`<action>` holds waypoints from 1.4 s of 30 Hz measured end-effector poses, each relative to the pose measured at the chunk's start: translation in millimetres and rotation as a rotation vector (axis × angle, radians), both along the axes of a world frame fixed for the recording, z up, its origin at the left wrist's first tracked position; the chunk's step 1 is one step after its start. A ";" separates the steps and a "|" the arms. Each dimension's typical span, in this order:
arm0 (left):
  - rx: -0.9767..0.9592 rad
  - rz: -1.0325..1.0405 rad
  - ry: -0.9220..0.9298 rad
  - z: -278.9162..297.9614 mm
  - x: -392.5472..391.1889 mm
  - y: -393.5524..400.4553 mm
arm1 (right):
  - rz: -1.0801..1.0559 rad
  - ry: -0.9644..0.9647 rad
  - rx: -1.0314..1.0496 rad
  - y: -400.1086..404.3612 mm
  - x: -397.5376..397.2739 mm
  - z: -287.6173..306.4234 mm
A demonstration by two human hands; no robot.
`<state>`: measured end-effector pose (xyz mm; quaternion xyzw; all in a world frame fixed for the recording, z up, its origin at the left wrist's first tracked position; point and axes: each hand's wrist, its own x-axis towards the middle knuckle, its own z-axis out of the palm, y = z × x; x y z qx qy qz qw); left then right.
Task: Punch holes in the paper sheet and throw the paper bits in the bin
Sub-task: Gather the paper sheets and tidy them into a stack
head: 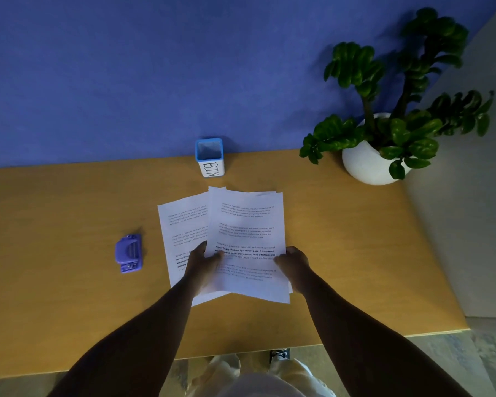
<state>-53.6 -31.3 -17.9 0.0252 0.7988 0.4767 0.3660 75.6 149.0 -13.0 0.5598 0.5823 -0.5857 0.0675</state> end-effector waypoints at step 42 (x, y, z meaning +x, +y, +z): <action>-0.531 0.385 0.199 -36.0 -21.0 -35.4 | -0.007 0.051 0.182 -2.5 -5.1 11.0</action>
